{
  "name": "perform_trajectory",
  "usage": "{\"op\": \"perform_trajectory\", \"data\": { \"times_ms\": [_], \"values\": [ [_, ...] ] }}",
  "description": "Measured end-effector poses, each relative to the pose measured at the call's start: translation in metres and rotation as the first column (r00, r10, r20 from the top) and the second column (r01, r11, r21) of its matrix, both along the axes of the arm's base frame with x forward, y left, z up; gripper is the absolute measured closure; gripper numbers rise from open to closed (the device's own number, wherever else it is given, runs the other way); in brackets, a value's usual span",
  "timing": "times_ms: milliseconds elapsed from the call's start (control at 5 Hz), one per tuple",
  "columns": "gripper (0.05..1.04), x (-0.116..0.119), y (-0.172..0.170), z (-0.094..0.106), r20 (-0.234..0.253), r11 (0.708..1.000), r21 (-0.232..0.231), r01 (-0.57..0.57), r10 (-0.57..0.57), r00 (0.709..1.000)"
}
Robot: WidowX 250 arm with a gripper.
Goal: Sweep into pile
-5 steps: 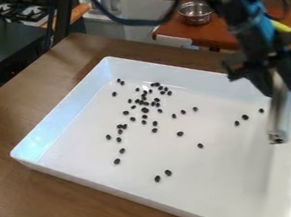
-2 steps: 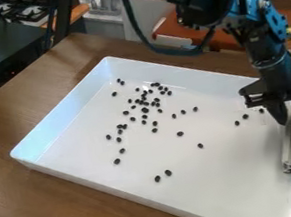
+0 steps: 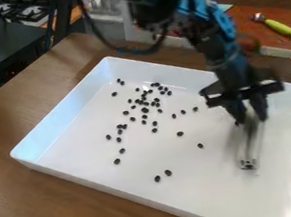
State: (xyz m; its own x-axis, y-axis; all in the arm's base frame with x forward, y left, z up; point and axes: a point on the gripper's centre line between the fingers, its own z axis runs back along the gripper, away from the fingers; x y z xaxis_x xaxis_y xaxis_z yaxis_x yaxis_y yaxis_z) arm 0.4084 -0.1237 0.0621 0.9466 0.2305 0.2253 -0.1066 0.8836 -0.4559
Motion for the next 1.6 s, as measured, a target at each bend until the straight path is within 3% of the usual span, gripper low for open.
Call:
{"op": "perform_trajectory", "data": {
  "times_ms": [600, 800, 1000, 1200, 1400, 1600],
  "values": [
    [0.743, -0.006, 0.095, 0.005, 0.075, 0.997, 0.066, -0.026, 0.021, 0.997],
    [0.742, -0.012, 0.092, 0.014, 0.072, 0.999, 0.032, -0.003, 0.001, 0.997],
    [0.743, -0.02, 0.055, 0.04, 0.063, 0.999, -0.041, 0.008, -0.005, 0.998],
    [0.743, -0.02, -0.001, 0.056, 0.048, 0.998, -0.066, 0.017, -0.013, 0.999],
    [0.743, -0.013, -0.037, 0.035, 0.013, 0.999, -0.039, 0.003, -0.003, 1.0],
    [0.743, -0.007, -0.065, 0.019, 0.022, 1.0, -0.007, 0.029, -0.028, 0.999]
  ]
}}
